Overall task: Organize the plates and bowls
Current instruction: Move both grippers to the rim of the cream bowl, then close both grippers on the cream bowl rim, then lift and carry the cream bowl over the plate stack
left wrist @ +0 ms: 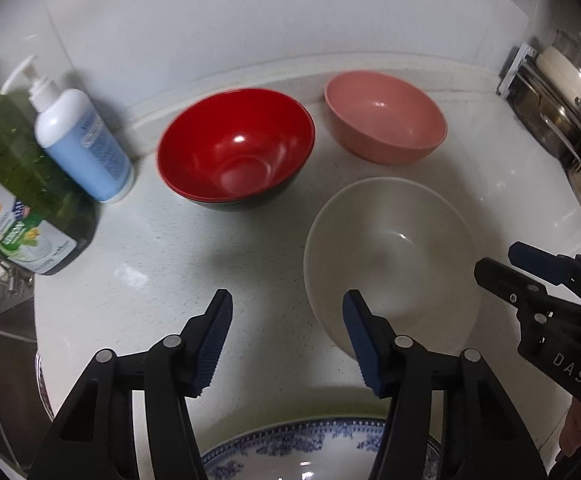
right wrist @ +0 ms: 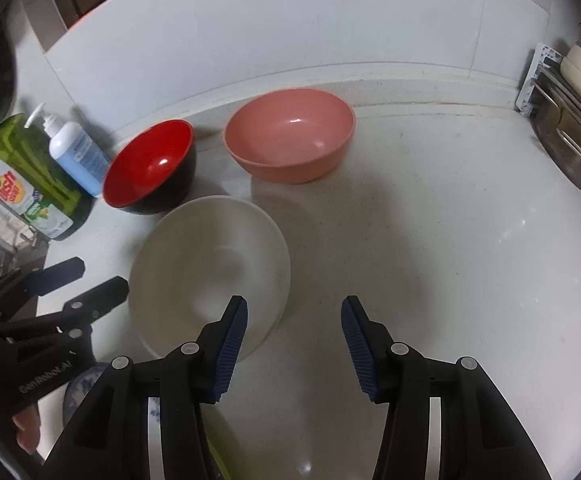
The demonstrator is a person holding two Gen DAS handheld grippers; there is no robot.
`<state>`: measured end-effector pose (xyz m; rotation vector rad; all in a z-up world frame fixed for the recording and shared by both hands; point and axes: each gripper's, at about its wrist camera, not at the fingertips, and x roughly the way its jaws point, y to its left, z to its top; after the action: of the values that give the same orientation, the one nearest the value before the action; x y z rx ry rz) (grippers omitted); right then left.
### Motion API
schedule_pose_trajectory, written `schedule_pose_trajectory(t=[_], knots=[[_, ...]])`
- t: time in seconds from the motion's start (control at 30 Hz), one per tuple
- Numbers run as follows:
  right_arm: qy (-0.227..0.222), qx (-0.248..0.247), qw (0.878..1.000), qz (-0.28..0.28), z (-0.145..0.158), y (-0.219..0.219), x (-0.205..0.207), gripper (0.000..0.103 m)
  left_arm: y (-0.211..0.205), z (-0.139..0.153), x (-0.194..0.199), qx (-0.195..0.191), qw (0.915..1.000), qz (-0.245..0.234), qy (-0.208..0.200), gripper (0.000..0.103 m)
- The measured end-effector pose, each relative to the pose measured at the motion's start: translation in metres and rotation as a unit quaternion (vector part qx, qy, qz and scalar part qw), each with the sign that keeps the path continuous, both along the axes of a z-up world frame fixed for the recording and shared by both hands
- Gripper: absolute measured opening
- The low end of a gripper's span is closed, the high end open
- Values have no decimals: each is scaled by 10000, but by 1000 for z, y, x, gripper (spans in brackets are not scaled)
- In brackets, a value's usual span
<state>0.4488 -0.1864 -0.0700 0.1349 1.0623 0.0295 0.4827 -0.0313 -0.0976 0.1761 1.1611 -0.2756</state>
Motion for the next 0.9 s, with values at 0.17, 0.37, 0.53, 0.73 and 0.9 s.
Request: schedule_pose_trajectory(t=[0.17,0.37,0.53,0.73,0.9], knots=[[191,-3,9998,17,-11,0,13,41,-3,-11,8,-54,9999,38,156,45],[354,-48,9993,70,-21,3,18,31,-6,-20,13,-155,9994,52,318,30],[380,-64,9992,125,-24,4,21,22,-8,-23,13,-312,9985,38,457,16],[391,-29,9990,228,-23,5,24,11,-15,-22,11,-366,9983,56,450,12],[395,51,9990,187,-22,5,26,11,-18,-14,4,-430,9981,108,418,12]])
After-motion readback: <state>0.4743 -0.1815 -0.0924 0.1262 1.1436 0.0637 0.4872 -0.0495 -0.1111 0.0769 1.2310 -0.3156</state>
